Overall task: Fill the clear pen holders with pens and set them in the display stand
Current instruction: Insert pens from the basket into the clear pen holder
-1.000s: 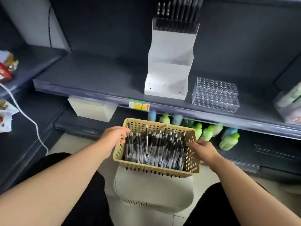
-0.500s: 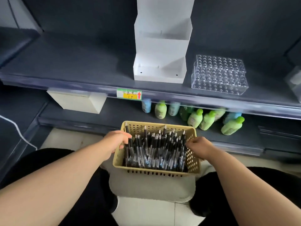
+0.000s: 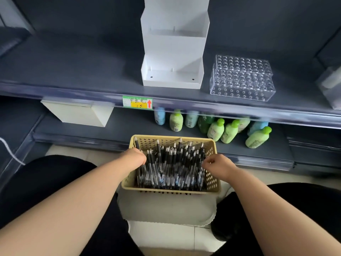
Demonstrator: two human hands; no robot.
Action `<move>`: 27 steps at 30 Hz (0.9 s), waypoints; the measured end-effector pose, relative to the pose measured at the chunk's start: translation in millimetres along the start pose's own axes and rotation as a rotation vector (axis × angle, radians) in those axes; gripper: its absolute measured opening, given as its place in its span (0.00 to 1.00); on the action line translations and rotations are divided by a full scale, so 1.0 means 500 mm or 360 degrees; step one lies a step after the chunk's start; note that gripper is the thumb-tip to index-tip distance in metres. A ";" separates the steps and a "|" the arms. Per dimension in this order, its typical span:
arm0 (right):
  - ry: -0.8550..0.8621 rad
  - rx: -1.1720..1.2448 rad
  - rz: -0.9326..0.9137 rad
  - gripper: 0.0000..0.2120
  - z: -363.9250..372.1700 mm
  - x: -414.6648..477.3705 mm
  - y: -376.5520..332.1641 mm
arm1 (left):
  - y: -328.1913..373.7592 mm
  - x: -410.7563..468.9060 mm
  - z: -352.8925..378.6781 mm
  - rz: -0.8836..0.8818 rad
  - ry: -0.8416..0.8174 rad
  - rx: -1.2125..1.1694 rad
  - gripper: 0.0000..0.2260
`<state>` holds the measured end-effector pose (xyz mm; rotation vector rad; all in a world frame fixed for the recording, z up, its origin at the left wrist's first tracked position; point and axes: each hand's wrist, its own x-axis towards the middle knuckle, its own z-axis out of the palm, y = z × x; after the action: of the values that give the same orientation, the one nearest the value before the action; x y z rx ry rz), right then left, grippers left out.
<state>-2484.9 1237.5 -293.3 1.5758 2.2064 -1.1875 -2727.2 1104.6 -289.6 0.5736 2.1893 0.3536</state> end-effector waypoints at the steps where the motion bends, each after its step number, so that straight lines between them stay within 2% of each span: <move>1: 0.0031 -0.0005 -0.0003 0.09 0.004 -0.004 -0.002 | -0.005 -0.004 0.003 0.0018 0.0022 0.0086 0.13; 6: 0.0051 -0.0078 0.0002 0.05 0.009 -0.015 -0.003 | -0.030 -0.018 -0.006 0.0175 -0.0015 0.0308 0.05; 9: 0.0124 -0.0147 0.0018 0.09 0.011 -0.013 -0.008 | -0.041 -0.009 -0.012 0.0251 0.0094 0.0326 0.13; 12: 0.0263 -0.0287 0.0005 0.17 0.016 -0.009 -0.022 | -0.038 -0.001 -0.004 0.0306 0.0165 0.0432 0.16; 17: 0.0448 -0.0730 -0.0366 0.19 0.031 -0.002 -0.054 | -0.015 0.005 0.003 0.0519 0.0404 0.0649 0.17; 19: 0.0413 -0.0785 -0.0507 0.20 0.039 0.004 -0.066 | -0.003 0.003 0.003 0.0668 0.0443 0.0699 0.17; 23: 0.0316 -0.0990 -0.0669 0.23 0.050 0.016 -0.076 | 0.009 0.002 0.016 0.0917 0.0325 0.0842 0.17; 27: 0.0186 -0.1379 -0.0743 0.26 0.055 0.027 -0.072 | 0.015 0.000 0.026 0.1115 0.0251 0.1009 0.17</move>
<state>-2529.3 1223.8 -301.1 0.8094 2.6805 -0.0949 -2714.7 1111.5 -294.6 1.7237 2.1715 0.0443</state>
